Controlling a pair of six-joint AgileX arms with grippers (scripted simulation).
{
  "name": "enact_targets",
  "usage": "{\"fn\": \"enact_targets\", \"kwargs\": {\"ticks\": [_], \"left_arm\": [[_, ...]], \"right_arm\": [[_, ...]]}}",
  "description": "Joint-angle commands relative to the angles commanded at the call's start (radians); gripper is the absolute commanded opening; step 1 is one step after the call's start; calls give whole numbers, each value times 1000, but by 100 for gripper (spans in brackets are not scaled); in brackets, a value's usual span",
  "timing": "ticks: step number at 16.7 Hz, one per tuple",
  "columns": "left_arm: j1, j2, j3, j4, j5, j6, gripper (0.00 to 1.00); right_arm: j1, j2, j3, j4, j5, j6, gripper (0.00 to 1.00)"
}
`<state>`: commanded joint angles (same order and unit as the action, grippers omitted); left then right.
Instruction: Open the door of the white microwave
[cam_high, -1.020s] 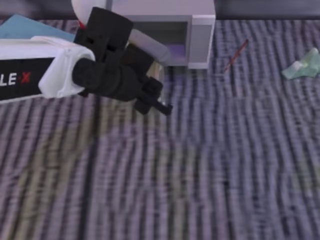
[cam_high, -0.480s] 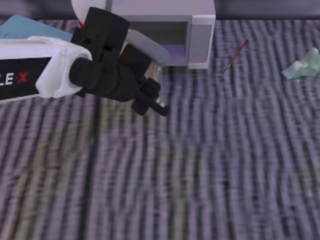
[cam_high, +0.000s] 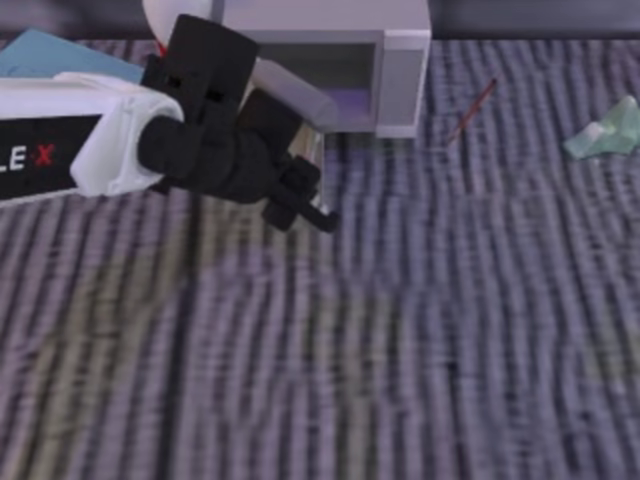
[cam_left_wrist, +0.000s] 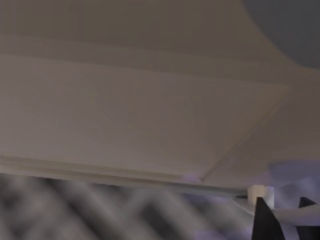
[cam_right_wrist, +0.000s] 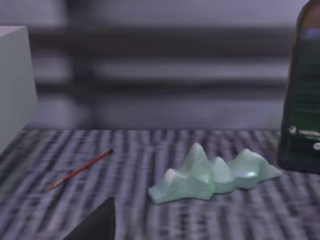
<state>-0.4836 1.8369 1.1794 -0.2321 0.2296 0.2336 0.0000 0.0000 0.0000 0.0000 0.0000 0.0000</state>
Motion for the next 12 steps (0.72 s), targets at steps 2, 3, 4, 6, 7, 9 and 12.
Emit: {"fn": "enact_targets", "kwargs": {"ticks": [2,3,4,6,7,9,12], "left_arm": [[0,0,0,0,0,0,0],[0,0,0,0,0,0,0],[0,0,0,0,0,0,0],[0,0,0,0,0,0,0],[0,0,0,0,0,0,0],[0,0,0,0,0,0,0],[-1,0,-6,-5,15,7,0]], "right_arm": [[0,0,0,0,0,0,100],[0,0,0,0,0,0,100],[0,0,0,0,0,0,100],[0,0,0,0,0,0,100],[0,0,0,0,0,0,100],[0,0,0,0,0,0,100],[0,0,0,0,0,0,100]]}}
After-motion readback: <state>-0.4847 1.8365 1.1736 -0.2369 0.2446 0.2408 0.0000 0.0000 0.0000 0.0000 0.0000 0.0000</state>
